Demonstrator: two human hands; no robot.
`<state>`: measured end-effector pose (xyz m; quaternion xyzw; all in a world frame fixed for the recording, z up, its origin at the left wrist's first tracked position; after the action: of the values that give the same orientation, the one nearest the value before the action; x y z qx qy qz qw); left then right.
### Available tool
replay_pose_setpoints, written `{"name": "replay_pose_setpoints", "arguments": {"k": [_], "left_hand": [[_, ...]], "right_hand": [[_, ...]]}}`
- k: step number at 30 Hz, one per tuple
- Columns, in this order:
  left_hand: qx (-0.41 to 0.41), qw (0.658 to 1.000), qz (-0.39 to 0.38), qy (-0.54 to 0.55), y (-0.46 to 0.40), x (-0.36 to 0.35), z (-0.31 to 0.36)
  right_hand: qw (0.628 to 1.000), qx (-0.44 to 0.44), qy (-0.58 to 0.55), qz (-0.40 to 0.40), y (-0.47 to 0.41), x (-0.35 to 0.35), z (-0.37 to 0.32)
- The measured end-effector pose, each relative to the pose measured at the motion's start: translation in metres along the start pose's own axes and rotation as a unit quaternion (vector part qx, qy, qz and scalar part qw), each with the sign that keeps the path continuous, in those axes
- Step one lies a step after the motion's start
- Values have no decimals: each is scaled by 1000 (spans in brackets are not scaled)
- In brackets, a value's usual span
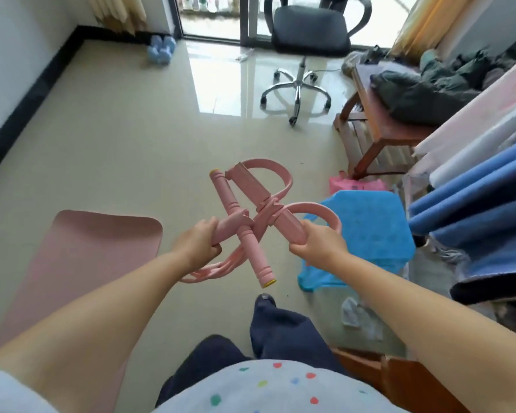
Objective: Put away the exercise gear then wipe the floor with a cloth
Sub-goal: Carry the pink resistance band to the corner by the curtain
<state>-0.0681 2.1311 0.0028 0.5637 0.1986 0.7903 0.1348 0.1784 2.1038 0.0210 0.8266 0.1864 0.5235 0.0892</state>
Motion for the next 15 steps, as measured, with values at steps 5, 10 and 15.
{"name": "replay_pose_setpoints", "arguments": {"k": [5,10,15], "left_hand": [[42,998,36,1,-79,63,-3],[89,994,55,15,-178,127,-39],[107,991,74,15,-286,201,-69]], "right_hand": [[998,49,15,-23,-120,49,-18],[995,94,-1,-43,-257,69,-58],[992,115,14,-45,-391,102,-103]]}}
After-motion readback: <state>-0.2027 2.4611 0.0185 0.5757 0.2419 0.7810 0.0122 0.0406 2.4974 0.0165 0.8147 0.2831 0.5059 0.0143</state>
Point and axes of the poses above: each hand's wrist, its own y-axis away from the middle knuckle, its own x-axis out of the back of the hand, z = x × y, the point moved 9 cm from there along -y, towards the middle knuckle, and after that the axes turned 14 degrees about x, right-handed, at the moved point
